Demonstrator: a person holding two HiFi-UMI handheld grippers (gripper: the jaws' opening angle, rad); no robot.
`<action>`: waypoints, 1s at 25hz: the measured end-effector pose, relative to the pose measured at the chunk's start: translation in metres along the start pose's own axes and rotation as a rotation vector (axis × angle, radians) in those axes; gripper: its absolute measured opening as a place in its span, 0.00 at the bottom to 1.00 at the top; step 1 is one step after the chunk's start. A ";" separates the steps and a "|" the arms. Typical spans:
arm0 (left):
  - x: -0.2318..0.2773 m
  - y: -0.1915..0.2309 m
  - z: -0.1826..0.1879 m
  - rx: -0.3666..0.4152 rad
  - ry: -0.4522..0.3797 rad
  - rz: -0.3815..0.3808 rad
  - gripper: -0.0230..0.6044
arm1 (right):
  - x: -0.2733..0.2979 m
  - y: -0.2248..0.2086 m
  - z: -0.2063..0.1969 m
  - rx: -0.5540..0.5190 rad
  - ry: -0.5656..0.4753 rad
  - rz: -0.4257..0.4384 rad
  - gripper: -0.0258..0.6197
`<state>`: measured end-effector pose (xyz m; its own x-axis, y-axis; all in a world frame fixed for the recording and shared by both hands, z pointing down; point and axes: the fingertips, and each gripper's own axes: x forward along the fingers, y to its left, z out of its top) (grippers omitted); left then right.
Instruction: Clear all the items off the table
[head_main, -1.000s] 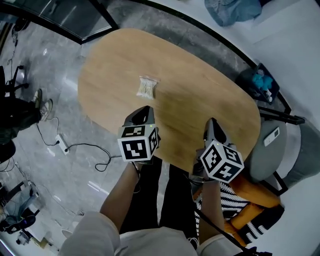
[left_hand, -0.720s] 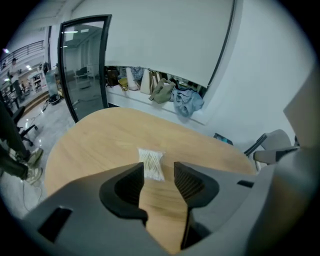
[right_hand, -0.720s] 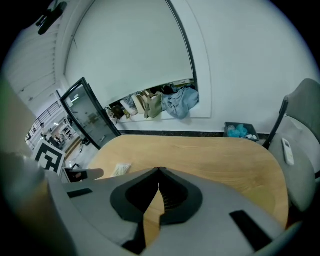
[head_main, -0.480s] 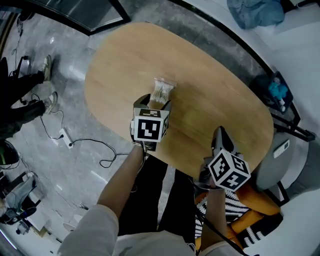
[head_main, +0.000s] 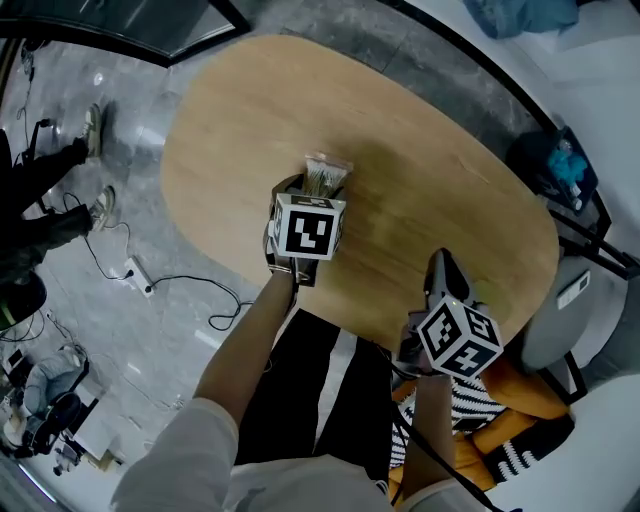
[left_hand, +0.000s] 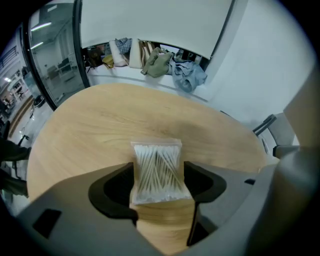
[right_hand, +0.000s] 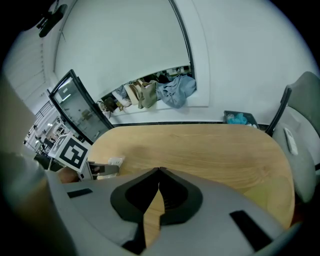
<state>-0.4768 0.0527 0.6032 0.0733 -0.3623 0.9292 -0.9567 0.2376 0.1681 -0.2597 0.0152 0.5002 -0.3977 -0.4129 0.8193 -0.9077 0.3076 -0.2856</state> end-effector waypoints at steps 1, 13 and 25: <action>0.002 0.000 -0.001 0.008 0.015 0.004 0.54 | 0.001 -0.001 0.000 0.005 0.000 -0.002 0.08; 0.009 0.005 -0.005 0.038 0.086 0.073 0.46 | 0.007 -0.018 0.003 0.043 -0.004 -0.018 0.08; -0.004 -0.005 0.007 -0.002 0.032 0.011 0.36 | -0.006 -0.030 0.022 0.044 -0.056 -0.028 0.08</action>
<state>-0.4740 0.0465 0.5960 0.0718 -0.3303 0.9411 -0.9570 0.2429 0.1583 -0.2334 -0.0101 0.4931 -0.3774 -0.4687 0.7987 -0.9232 0.2574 -0.2852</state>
